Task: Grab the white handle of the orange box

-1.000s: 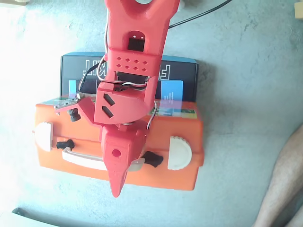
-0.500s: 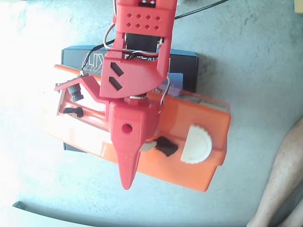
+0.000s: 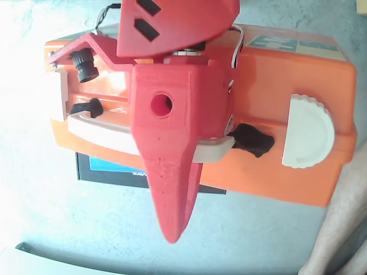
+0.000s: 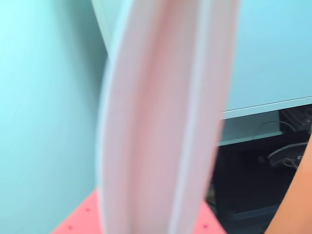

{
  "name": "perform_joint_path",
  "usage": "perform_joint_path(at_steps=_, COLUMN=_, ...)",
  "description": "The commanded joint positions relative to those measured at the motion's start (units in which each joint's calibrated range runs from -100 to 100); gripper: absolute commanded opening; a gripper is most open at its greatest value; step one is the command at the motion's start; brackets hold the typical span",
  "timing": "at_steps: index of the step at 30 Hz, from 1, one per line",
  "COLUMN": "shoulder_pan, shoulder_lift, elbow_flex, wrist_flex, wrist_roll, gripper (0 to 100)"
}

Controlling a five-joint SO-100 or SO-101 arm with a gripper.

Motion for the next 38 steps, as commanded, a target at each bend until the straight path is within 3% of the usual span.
perform_joint_path(at_steps=1, shoulder_pan=0.12, shoulder_lift=-6.15, elbow_flex=25.29, wrist_flex=3.55, wrist_roll=-0.73, gripper=2)
perform_joint_path(at_steps=8, shoulder_pan=0.74, shoulder_lift=-15.77, elbow_flex=30.17, wrist_flex=7.52, wrist_roll=-0.73, gripper=2)
perform_joint_path(at_steps=38, shoulder_pan=0.82, shoulder_lift=-16.19, elbow_flex=30.17, wrist_flex=6.85, wrist_roll=-0.88, gripper=2)
